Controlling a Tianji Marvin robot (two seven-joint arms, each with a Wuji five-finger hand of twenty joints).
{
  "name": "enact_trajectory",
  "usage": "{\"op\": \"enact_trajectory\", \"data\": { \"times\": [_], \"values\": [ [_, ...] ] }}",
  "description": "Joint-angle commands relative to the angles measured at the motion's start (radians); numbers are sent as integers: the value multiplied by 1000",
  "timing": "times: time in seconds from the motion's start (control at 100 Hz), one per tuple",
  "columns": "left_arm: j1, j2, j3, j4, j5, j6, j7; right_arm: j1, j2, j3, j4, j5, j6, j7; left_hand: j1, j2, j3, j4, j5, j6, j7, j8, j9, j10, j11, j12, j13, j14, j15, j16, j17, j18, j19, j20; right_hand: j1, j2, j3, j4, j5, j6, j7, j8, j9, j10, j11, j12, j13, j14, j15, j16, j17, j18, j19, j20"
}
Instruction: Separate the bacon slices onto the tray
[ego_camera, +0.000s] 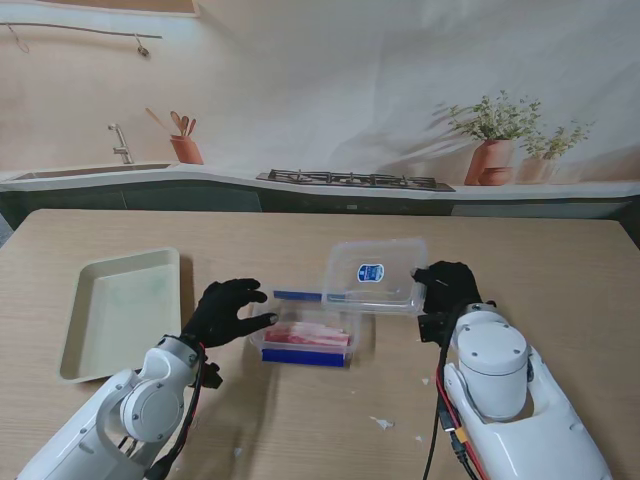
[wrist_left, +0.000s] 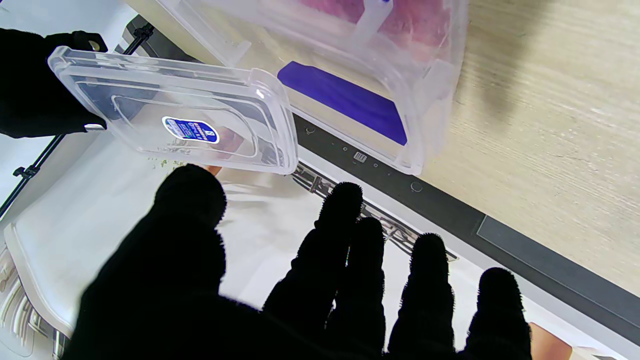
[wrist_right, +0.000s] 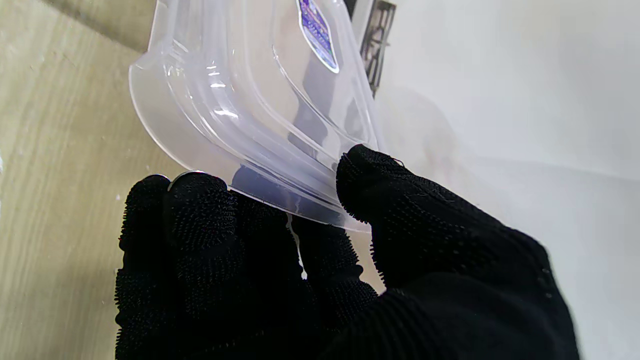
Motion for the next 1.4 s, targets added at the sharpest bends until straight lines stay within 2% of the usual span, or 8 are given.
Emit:
{"op": "enact_trajectory", "data": {
  "times": [0.0, 0.33, 0.53, 0.73, 0.94, 1.07, 1.27, 1.39],
  "values": [
    [6, -4, -1, -9, -4, 1, -14, -26, 4, 20, -19, 6, -18, 0, -23, 38, -28, 41, -13, 9, -22, -7, -31, 1, -17, -3, -27, -22, -17, -16, -13, 7, -39, 25, 89, 46, 144, 28, 26, -89, 37, 14, 34, 10, 50, 16, 46, 11, -9, 2, 15, -5, 67, 26],
    [7, -5, 1, -10, -7, 10, -15, -108, 11, 109, -73, 66, -83, 7, -15, 42, -44, 44, -14, 16, -30, -8, -34, 4, -17, -3, -30, -22, -20, -14, -14, 6, -43, 31, 88, 49, 143, 27, 26, -92, 37, 19, 34, 6, 49, 19, 49, 6, -10, 6, 19, -6, 66, 28],
    [7, -5, 2, -9, -9, 12, -15, -165, 17, 151, -97, 69, -117, 18, -12, 41, -49, 44, -13, 17, -35, -10, -36, 4, -18, -3, -30, -23, -22, -14, -14, 5, -45, 32, 86, 49, 143, 27, 25, -95, 37, 21, 35, 3, 50, 21, 51, 2, -11, 9, 23, -7, 65, 29],
    [9, -6, 2, -11, -11, 14, -14, -203, 17, 181, -94, 78, -152, 11, -9, 42, -54, 45, -12, 19, -39, -10, -37, 4, -18, -3, -32, -23, -23, -14, -15, 3, -46, 34, 86, 50, 143, 26, 23, -95, 36, 24, 33, 3, 49, 24, 54, 1, -11, 13, 29, -8, 65, 30],
    [9, -6, 5, -12, -10, 19, -13, -212, 11, 187, -65, 78, -137, -1, -6, 40, -56, 46, -10, 21, -41, -10, -36, 5, -18, -3, -34, -22, -24, -14, -16, 5, -47, 35, 87, 53, 141, 27, 21, -96, 35, 25, 31, 3, 49, 27, 53, -1, -13, 16, 30, -8, 64, 31],
    [9, -6, 6, -12, -9, 21, -15, -204, 10, 180, -35, 42, -107, -4, -4, 41, -57, 46, -9, 21, -42, -10, -38, 5, -19, -3, -33, -22, -24, -13, -16, 5, -48, 35, 91, 63, 132, 29, 13, -91, 32, 28, 17, 6, 49, 31, 36, 3, -13, 23, 15, -10, 57, 32],
    [10, -5, 7, -13, -11, 26, -17, -179, 12, 153, 30, -113, -99, -35, -3, 42, -58, 46, -8, 19, -43, -9, -35, 6, -19, -3, -33, -22, -24, -13, -16, 4, -48, 36, 92, 77, 96, 41, -24, -89, 18, 27, -35, 0, 53, 31, -28, 0, -30, 25, -36, -16, 28, 26],
    [11, -5, 9, -13, -12, 29, -19, -170, 18, 142, 65, -211, -88, -44, -1, 41, -58, 46, -8, 20, -45, -9, -36, 6, -19, -3, -34, -22, -25, -13, -16, 5, -49, 36, 87, 94, 33, 57, -88, -77, -23, -21, -122, -2, 24, -16, -122, 10, -94, -9, -85, -21, -7, 6]
  ]
}}
